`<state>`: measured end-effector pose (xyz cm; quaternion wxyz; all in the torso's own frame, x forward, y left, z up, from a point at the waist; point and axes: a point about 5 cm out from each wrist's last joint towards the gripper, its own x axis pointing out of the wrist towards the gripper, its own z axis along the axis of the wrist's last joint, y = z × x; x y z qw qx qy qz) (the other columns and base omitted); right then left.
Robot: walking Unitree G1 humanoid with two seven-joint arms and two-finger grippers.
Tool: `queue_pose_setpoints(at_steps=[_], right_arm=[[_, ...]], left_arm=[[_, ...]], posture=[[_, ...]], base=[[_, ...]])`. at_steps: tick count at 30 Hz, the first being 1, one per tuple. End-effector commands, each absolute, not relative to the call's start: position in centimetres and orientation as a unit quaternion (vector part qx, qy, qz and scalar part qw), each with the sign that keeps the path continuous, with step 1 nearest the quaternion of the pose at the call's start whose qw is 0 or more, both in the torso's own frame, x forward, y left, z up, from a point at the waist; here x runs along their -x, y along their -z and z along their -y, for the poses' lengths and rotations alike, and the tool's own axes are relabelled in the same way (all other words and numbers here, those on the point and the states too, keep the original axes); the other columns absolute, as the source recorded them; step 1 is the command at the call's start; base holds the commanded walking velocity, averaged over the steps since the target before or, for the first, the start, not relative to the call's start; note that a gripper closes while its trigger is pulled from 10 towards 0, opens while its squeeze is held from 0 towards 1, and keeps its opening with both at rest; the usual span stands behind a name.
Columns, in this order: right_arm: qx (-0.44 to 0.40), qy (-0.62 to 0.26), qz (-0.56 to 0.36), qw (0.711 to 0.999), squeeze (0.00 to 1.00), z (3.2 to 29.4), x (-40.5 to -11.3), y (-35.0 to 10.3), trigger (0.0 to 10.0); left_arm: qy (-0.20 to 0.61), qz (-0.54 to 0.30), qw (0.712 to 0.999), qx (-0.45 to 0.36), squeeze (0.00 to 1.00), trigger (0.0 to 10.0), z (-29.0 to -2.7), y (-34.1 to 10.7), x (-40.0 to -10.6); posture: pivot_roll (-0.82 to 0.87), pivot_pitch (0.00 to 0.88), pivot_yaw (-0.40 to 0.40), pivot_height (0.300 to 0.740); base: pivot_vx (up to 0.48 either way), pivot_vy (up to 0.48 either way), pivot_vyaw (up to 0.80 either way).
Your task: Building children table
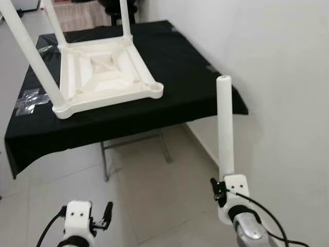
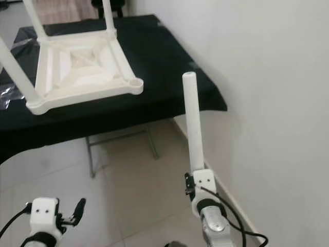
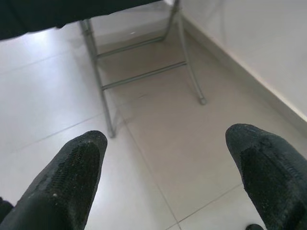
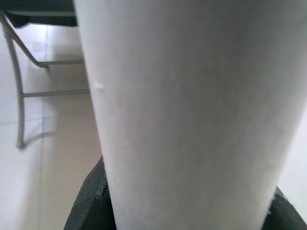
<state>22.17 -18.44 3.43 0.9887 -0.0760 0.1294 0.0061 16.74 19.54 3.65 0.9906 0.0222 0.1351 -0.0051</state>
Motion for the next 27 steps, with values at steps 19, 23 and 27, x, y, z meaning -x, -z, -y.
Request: queue_pose_setpoints(at_steps=[19, 23, 27], right_arm=[[0.034, -0.092, -0.085, 0.992, 0.0, 14.2, -20.4, -5.7, 10.0], [0.03, -0.081, -0.086, 0.993, 0.0, 14.5, -20.8, -5.4, 10.0], [0.03, -0.088, -0.095, 0.991, 0.0, 14.6, -21.6, -5.4, 10.0]], left_arm=[[0.116, -0.112, 0.984, -0.07, 0.0, 10.0, -16.9, -5.6, -15.7], [0.093, -0.121, 0.987, -0.056, 0.0, 10.0, -17.1, -5.1, -15.7], [0.075, -0.151, 0.985, -0.036, 0.0, 10.0, -16.9, -3.2, -15.6]], posture=[[0.05, 0.114, 0.004, 0.74], [0.04, 0.098, -0.004, 0.74], [0.02, 0.049, -0.036, 0.74]], base=[[0.0, 0.0, 0.0], [0.0, 0.0, 0.0], [0.0, 0.0, 0.0]])
